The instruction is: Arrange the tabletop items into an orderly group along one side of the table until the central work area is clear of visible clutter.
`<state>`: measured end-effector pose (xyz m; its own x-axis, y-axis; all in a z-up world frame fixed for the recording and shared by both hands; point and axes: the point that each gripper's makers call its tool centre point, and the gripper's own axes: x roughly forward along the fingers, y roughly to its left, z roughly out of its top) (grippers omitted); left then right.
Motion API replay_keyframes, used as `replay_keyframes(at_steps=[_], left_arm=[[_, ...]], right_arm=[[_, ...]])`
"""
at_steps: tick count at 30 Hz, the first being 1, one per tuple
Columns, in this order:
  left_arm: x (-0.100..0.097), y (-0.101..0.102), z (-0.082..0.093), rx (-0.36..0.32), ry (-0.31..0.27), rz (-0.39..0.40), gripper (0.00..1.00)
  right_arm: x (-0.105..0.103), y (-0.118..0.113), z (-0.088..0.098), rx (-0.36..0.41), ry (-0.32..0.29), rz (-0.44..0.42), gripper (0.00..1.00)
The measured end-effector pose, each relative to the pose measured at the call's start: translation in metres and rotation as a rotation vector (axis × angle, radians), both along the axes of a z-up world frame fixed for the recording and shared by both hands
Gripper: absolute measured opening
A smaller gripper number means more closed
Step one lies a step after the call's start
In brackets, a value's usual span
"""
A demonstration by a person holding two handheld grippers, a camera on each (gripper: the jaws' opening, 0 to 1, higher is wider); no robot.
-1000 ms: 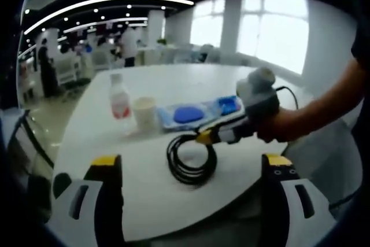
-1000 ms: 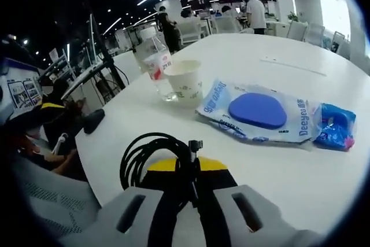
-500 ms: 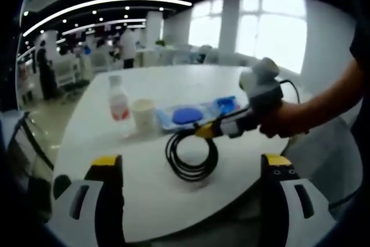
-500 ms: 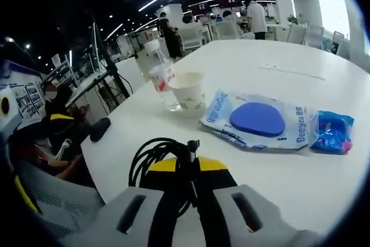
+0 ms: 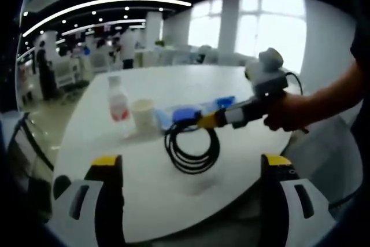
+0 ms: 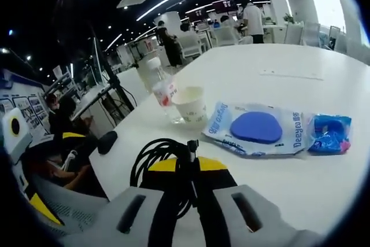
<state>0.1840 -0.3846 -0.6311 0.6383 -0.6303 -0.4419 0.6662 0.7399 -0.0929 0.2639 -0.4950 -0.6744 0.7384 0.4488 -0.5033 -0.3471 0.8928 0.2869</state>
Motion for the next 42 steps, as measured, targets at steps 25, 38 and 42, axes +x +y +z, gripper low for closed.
replay_keyframes(at_steps=[25,38,42], left_arm=[[0.0,0.0,0.0,0.005,-0.004,-0.001,0.96],[0.0,-0.001,0.0,0.006,-0.004,-0.006,0.96],[0.0,-0.001,0.0,0.006,-0.005,-0.006,0.96]], right_arm=[[0.002,-0.033,0.023,0.023,-0.029,-0.062,0.08],[0.001,-0.057,0.028,0.022,-0.035,-0.111,0.08],[-0.001,-0.063,0.029,0.02,-0.034,-0.123,0.08]])
